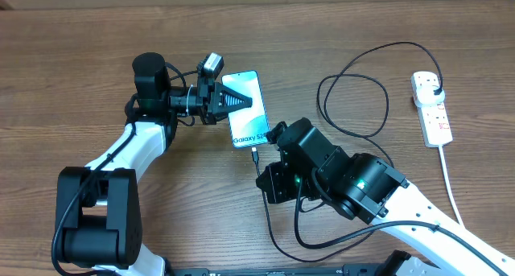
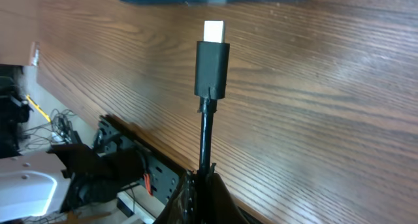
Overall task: Plug charger to phone and switch on socket
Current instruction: 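Carry the plug with the right gripper to the phone's bottom port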
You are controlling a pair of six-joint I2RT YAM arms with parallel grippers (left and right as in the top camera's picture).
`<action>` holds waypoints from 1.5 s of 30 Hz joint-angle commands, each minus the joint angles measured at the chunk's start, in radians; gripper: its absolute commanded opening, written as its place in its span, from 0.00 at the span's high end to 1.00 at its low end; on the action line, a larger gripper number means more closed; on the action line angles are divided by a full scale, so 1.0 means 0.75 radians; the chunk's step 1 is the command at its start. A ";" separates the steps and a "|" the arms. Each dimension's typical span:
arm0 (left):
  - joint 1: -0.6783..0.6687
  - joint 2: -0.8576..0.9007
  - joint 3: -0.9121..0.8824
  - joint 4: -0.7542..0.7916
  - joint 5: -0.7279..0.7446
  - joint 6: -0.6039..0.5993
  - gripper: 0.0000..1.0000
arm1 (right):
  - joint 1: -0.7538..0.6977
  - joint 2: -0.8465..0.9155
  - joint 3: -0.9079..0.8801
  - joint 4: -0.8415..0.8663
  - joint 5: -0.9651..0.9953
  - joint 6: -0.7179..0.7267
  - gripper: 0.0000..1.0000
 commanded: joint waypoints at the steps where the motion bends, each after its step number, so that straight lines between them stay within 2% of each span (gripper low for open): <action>1: 0.004 -0.001 0.043 0.010 0.034 -0.018 0.96 | 0.006 -0.006 -0.006 0.026 -0.021 0.006 0.96; 7: 0.004 -0.001 0.042 0.010 0.034 0.073 0.96 | 0.006 -0.006 -0.006 0.012 -0.021 0.006 0.96; 18: 0.004 -0.001 0.042 0.010 0.021 0.118 0.96 | 0.006 -0.006 -0.006 0.023 -0.020 0.006 0.96; 45: 0.004 -0.001 0.042 0.004 0.036 0.100 0.96 | 0.006 -0.006 -0.006 0.014 0.096 0.000 0.96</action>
